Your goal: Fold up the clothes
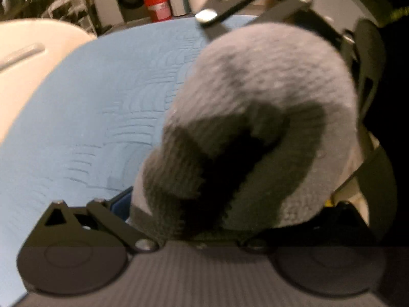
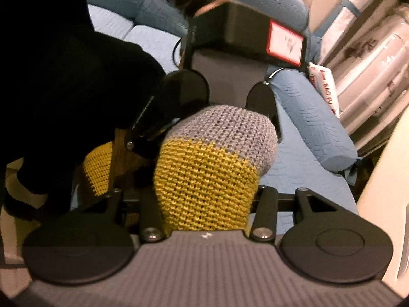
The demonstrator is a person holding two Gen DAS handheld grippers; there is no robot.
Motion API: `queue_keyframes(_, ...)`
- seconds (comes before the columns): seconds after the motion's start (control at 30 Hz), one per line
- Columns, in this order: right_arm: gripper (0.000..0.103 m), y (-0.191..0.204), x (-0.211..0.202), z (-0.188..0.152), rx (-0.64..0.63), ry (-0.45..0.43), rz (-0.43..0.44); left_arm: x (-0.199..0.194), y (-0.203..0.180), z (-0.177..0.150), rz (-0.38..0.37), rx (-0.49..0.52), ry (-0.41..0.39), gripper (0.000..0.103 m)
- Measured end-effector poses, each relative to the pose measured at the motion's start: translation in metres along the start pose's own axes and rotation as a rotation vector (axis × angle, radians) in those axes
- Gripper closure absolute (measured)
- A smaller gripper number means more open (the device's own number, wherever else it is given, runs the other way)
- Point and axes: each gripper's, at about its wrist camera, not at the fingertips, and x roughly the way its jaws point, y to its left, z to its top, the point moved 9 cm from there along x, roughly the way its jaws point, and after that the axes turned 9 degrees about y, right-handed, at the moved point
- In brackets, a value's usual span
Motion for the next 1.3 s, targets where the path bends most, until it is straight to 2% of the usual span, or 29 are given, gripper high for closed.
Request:
queue_keyframes(0.03,0.056,-0.004,-0.003,-0.006,0.026,0.005,-0.016,0.0,-0.003,0.003,-0.047,-0.047,-0.016,0.045)
queue_keyframes(0.07,0.056,-0.006,-0.003,-0.008,0.038,0.011,-0.026,0.0,-0.005,0.005,-0.064,-0.066,-0.022,0.054)
queue_keyframes(0.1,0.056,-0.007,-0.003,-0.012,0.067,0.025,-0.044,-0.001,-0.011,0.008,-0.045,-0.057,-0.04,0.059)
queue_keyframes(0.2,0.051,-0.008,-0.012,-0.017,0.115,0.036,-0.084,-0.005,-0.021,0.014,-0.018,-0.047,-0.081,0.065)
queue_keyframes(0.23,0.045,-0.006,-0.016,-0.018,0.115,0.051,-0.103,-0.007,-0.022,0.015,-0.021,-0.063,-0.101,0.066)
queue_keyframes(0.27,0.043,-0.003,-0.017,-0.015,0.11,0.061,-0.118,-0.008,-0.022,0.016,-0.022,-0.076,-0.113,0.067)
queue_keyframes(0.3,0.042,-0.001,-0.021,-0.012,0.089,0.093,-0.172,-0.012,-0.019,0.017,-0.022,-0.12,-0.144,0.068)
queue_keyframes(0.37,0.037,-0.002,-0.025,-0.011,0.102,0.109,-0.21,-0.02,-0.011,0.015,-0.036,-0.227,-0.198,0.068)
queue_keyframes(0.47,0.033,-0.018,-0.054,-0.013,0.266,0.068,-0.298,-0.032,0.007,0.008,-0.015,-0.376,-0.256,0.068)
queue_keyframes(0.5,0.033,-0.023,-0.06,-0.017,0.309,0.054,-0.312,-0.039,0.018,0.002,0.007,-0.466,-0.289,0.069)
queue_keyframes(0.53,0.033,-0.035,-0.074,-0.02,0.416,0.016,-0.341,-0.046,0.03,-0.008,0.015,-0.582,-0.33,0.069)
queue_keyframes(0.57,0.033,-0.039,-0.079,-0.022,0.462,-0.003,-0.352,-0.052,0.037,-0.015,0.016,-0.66,-0.362,0.069)
queue_keyframes(0.63,0.033,-0.063,-0.111,-0.036,0.69,-0.098,-0.406,-0.066,0.055,-0.034,0.018,-0.815,-0.431,0.069)
queue_keyframes(0.73,0.033,-0.084,-0.139,-0.06,0.944,-0.206,-0.438,-0.093,0.084,-0.071,0.039,-1.032,-0.539,0.07)
queue_keyframes(0.8,0.033,-0.091,-0.149,-0.078,1.073,-0.239,-0.44,-0.113,0.105,-0.098,0.073,-1.144,-0.604,0.07)
queue_keyframes(0.87,0.033,-0.095,-0.151,-0.096,1.12,-0.245,-0.451,-0.133,0.137,-0.125,0.127,-1.251,-0.653,0.07)
queue_keyframes(0.97,0.033,-0.093,-0.153,-0.114,1.199,-0.258,-0.449,-0.18,0.166,-0.185,0.221,-1.441,-0.775,0.07)
queue_keyframes(1.03,0.033,-0.086,-0.157,-0.118,1.218,-0.259,-0.435,-0.212,0.18,-0.243,0.299,-1.625,-0.902,0.07)
queue_keyframes(1.07,0.033,-0.088,-0.15,-0.118,1.221,-0.257,-0.428,-0.222,0.182,-0.263,0.324,-1.669,-0.925,0.07)
queue_keyframes(1.1,0.033,-0.089,-0.143,-0.118,1.224,-0.254,-0.42,-0.234,0.185,-0.303,0.389,-1.769,-0.951,0.07)
queue_keyframes(1.13,0.033,-0.087,-0.139,-0.116,1.223,-0.253,-0.413,-0.241,0.184,-0.342,0.448,-1.876,-0.959,0.07)
queue_keyframes(1.23,0.033,-0.093,-0.132,-0.123,1.234,-0.258,-0.389,-0.239,0.174,-0.448,0.566,-2.187,-0.894,0.069)
queue_keyframes(1.27,0.033,-0.09,-0.135,-0.129,1.239,-0.259,-0.383,-0.235,0.17,-0.467,0.581,-2.24,-0.862,0.069)
queue_keyframes(1.3,0.033,-0.089,-0.132,-0.131,1.25,-0.259,-0.369,-0.215,0.162,-0.514,0.616,-2.37,-0.707,0.069)
